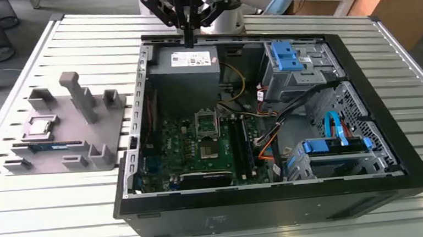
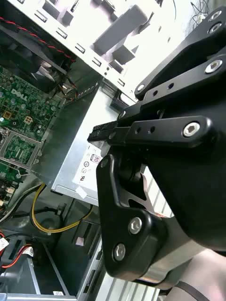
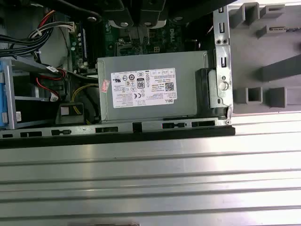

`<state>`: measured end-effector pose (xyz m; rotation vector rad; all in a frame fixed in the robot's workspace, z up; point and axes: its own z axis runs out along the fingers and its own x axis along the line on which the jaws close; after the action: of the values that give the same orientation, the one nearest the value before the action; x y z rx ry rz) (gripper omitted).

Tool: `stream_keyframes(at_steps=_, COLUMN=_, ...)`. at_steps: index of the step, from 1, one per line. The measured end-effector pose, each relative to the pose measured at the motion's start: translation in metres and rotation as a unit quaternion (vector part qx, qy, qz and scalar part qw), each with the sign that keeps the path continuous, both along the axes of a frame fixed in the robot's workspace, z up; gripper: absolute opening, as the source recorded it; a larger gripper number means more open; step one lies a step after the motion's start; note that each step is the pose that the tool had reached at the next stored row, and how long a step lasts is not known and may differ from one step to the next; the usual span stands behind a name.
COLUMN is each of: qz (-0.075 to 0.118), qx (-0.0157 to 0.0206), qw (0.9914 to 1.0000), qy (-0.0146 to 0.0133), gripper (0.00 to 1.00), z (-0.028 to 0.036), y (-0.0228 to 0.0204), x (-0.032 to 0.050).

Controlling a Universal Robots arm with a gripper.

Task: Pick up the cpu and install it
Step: 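Reach for the cpu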

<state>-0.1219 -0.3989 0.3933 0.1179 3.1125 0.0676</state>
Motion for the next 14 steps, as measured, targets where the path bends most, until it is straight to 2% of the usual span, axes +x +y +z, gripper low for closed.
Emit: stream_keyframes(at_steps=14, qz=0.0, qx=0.0, qw=1.0, qy=0.0, gripper=0.11, z=0.0, y=0.0, x=-0.0039)
